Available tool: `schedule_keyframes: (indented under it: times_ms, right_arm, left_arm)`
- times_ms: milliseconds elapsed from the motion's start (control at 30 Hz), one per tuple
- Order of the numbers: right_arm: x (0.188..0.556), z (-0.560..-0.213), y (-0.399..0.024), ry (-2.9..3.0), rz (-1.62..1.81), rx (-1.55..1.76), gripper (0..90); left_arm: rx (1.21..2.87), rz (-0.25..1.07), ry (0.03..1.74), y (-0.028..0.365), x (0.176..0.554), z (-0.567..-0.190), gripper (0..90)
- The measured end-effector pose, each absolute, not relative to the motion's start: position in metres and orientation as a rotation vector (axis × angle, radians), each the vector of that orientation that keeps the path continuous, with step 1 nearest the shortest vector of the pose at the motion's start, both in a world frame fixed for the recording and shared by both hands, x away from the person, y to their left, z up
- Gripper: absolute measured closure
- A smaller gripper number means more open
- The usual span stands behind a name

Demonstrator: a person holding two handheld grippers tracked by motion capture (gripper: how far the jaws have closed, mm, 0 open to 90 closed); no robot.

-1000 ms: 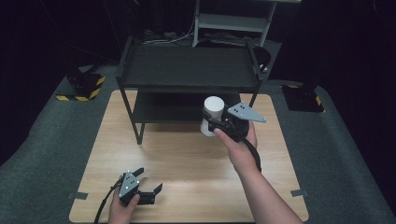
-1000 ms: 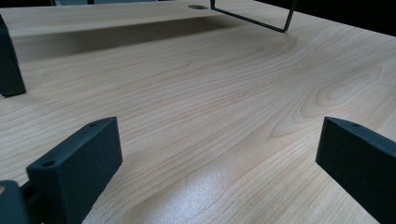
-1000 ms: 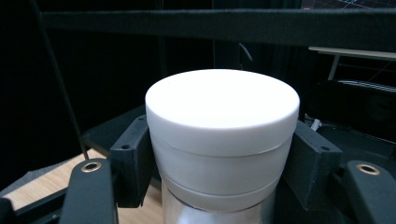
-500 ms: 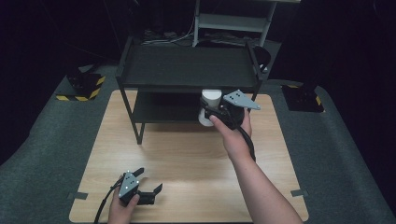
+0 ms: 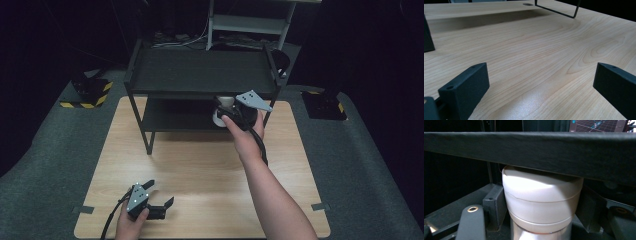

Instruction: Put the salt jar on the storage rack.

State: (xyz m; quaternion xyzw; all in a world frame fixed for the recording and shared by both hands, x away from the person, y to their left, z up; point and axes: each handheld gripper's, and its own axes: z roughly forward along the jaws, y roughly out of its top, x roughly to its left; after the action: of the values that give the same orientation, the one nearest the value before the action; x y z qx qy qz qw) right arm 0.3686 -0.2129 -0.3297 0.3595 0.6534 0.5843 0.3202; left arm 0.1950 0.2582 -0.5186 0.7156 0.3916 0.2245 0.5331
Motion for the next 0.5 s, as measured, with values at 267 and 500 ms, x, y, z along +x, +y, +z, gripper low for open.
schedule_keyframes:
  times_ms: [267,500]
  right_arm:
    - [0.379,-0.344,-0.215,1.658,1.568,0.934,34.7]
    - [0.382,-0.350,-0.212,1.648,1.569,0.927,34.7]
  left_arm:
    - [1.704,0.529,0.931,0.259,0.195,-0.519,0.5]
    - [1.704,0.529,0.929,0.260,0.195,-0.519,0.5]
